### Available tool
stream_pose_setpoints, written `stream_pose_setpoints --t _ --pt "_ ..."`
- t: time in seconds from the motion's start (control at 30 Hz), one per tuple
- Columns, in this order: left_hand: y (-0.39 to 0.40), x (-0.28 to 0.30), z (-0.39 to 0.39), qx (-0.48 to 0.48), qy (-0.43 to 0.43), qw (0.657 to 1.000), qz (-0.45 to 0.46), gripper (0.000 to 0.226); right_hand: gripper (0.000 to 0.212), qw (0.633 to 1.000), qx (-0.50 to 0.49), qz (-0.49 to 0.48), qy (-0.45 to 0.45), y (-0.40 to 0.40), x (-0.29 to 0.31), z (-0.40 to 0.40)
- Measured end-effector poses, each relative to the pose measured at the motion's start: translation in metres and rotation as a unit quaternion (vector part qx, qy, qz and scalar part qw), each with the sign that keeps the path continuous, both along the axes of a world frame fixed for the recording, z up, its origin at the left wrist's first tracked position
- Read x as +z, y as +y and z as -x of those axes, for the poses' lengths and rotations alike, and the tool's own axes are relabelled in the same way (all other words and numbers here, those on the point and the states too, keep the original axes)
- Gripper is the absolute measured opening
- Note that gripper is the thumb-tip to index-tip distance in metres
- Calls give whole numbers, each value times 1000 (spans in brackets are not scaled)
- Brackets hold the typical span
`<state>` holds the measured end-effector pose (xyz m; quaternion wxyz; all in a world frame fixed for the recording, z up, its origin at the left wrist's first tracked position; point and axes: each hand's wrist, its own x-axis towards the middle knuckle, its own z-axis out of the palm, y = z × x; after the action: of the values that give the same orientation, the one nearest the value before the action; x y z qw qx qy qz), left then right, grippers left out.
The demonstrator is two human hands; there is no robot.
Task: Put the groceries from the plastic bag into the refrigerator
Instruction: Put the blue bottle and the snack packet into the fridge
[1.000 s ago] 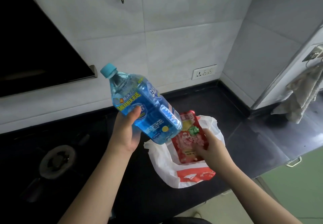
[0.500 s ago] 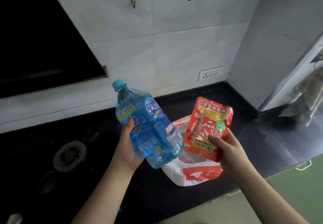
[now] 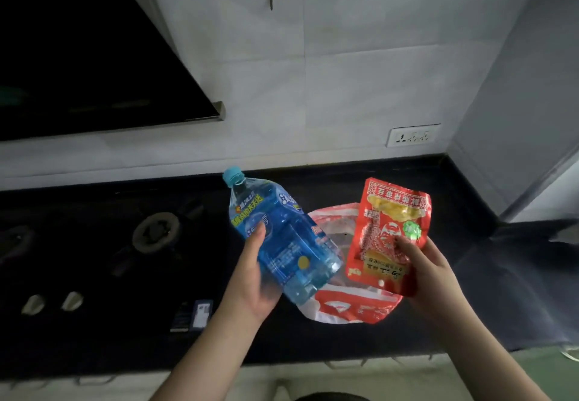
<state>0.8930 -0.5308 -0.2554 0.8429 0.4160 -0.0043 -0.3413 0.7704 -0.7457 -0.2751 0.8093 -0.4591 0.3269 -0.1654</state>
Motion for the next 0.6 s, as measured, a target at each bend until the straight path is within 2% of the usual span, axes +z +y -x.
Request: stream_pose_setpoints --t 0.07,0.13,0.33,0.5,0.6 --pt "7 -10 7 9 -11 1000 4 80 31 1000 31 -1 2 -3 -5 1" --pt "17 -17 17 15 -19 1000 3 87 31 998 60 4 2 -2 -10 0" --pt "50 -31 65 144 6 990 -3 68 40 983 179 20 29 25 -26 -8" --pt "103 -35 97 267 -5 963 -44 68 30 956 285 59 36 58 -26 -19" --pt "143 -32 116 329 -16 940 -88 81 30 936 342 78 30 86 -24 -26"
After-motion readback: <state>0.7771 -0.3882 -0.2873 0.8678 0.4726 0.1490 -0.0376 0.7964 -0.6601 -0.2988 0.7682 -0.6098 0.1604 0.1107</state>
